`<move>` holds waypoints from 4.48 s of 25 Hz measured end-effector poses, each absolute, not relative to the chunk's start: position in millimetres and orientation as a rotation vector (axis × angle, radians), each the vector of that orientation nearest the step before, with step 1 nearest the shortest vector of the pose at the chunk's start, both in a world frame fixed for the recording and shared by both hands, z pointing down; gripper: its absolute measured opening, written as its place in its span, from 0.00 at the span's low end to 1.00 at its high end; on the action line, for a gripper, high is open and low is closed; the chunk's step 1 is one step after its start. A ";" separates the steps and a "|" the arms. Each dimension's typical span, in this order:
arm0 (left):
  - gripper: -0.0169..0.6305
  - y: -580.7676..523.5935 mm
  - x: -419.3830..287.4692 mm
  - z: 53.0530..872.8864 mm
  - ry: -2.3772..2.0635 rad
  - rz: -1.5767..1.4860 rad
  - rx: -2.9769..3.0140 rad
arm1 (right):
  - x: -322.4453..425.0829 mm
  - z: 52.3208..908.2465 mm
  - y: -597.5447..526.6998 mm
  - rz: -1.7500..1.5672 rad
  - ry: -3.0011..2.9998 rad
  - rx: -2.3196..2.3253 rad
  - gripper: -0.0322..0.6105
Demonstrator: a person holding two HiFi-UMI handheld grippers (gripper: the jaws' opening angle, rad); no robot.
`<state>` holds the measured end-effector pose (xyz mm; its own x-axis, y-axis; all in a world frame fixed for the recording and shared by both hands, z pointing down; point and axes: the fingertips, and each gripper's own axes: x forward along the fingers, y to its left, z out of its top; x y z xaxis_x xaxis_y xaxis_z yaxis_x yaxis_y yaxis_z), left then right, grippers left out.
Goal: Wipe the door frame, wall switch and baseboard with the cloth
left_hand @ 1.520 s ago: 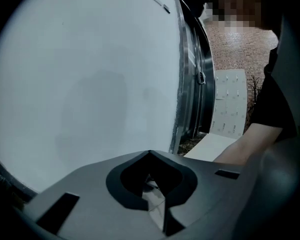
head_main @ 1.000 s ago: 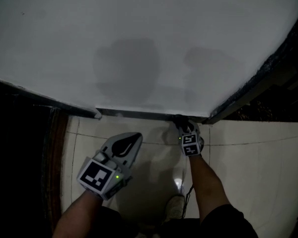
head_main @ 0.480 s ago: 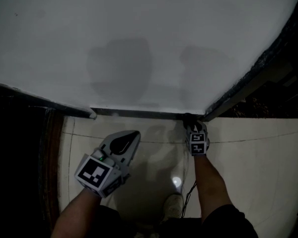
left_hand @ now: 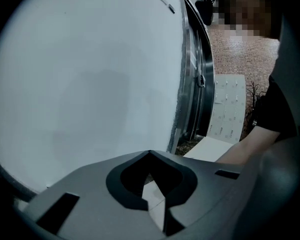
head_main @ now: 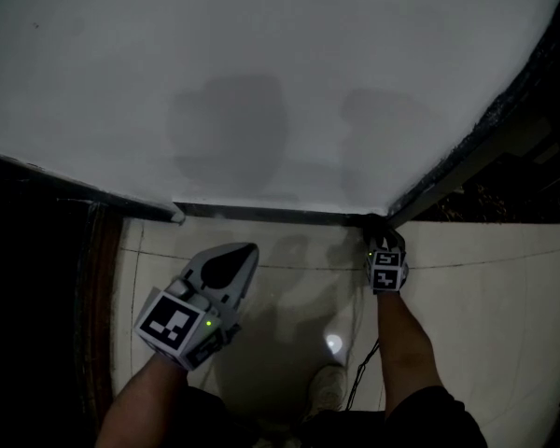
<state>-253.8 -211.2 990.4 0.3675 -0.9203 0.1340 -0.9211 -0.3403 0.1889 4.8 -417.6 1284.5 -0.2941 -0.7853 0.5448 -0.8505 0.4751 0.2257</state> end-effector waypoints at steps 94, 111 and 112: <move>0.03 -193.4 -263.1 1000.4 -1.590 0.117 2.347 | -185.6 1297.3 -361.1 0.014 -2.303 0.927 0.18; 0.03 -208.4 -233.5 1010.4 -1.525 0.144 2.377 | -118.5 1303.1 -381.8 0.070 -2.227 1.056 0.18; 0.03 -209.1 -231.0 1011.2 -1.517 0.147 2.384 | -114.1 1303.1 -383.3 0.071 -2.221 1.065 0.18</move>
<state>-231.0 -209.1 1011.2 0.4334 -0.8658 0.2500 -0.8977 -0.3904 0.2043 -114.1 -383.3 1303.1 -0.4466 -0.6753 0.5870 -0.7111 0.6660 0.2251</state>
